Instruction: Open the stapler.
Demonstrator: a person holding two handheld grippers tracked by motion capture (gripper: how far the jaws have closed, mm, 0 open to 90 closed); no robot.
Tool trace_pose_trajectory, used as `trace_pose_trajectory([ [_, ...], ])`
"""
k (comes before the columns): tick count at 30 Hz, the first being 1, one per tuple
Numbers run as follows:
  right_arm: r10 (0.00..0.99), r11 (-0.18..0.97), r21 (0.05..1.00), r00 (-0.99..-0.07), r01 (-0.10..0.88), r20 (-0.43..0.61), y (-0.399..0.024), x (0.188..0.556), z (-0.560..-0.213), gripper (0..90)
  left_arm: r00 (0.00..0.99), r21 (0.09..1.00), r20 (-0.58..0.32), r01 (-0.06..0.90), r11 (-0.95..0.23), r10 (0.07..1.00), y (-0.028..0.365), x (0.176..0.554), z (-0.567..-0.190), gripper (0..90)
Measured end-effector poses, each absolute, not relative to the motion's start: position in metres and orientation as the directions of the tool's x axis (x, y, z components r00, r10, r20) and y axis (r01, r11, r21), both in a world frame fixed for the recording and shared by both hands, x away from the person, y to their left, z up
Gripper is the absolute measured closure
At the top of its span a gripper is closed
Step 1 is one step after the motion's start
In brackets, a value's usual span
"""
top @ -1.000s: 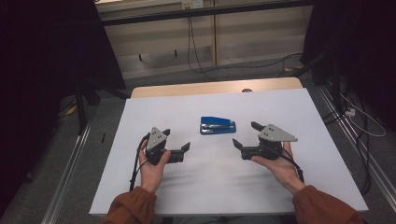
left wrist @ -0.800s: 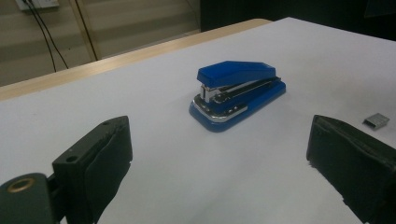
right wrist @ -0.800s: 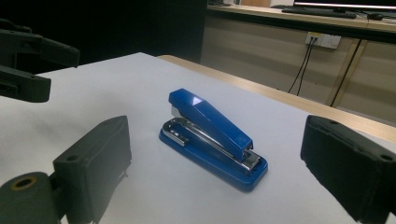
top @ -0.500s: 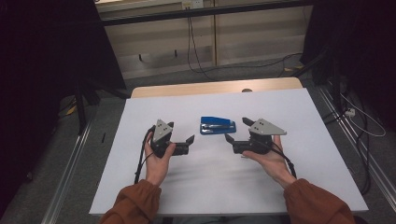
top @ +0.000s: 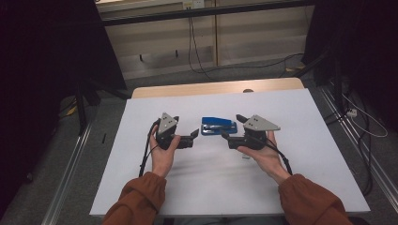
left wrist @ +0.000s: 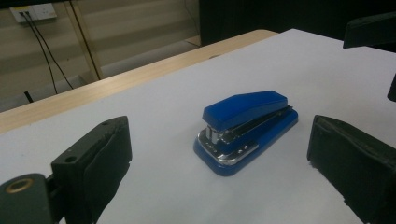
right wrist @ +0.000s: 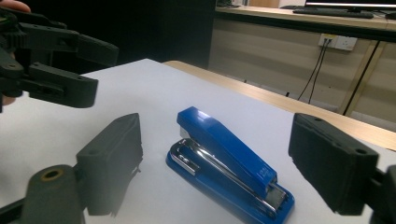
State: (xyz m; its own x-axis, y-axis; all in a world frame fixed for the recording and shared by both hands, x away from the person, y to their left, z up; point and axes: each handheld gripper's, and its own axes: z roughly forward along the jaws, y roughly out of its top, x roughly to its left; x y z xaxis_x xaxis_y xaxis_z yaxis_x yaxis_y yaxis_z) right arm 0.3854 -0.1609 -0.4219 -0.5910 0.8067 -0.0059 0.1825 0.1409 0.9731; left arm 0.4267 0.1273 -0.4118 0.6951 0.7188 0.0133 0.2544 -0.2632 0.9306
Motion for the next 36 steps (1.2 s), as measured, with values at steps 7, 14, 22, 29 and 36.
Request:
trace_pose_trajectory([
  [7,0.806,0.121,0.974,-0.592,0.191,0.016,-0.149,0.398,-0.421,20.3,0.691,0.924,0.045,0.245,-0.293,0.721,0.122,0.441,-0.415,6.4],
  [14,0.813,0.124,0.974,-0.582,0.188,0.009,-0.14,0.409,-0.427,24.1,0.683,0.93,0.039,0.241,-0.276,0.729,0.12,0.46,-0.414,6.4],
  [22,0.813,0.135,0.972,-0.582,0.191,0.001,-0.136,0.415,-0.433,30.6,0.671,0.918,0.056,0.257,-0.302,0.739,0.125,0.467,-0.42,6.1],
  [29,0.798,0.14,0.971,-0.603,0.196,0.007,-0.136,0.418,-0.435,48.6,0.676,0.901,0.049,0.288,-0.324,0.736,0.128,0.469,-0.424,5.4],
  [36,0.788,0.16,0.963,-0.616,0.218,0.008,-0.139,0.421,-0.434,59.3,0.684,0.897,0.045,0.294,-0.331,0.728,0.126,0.469,-0.426,5.2],
])
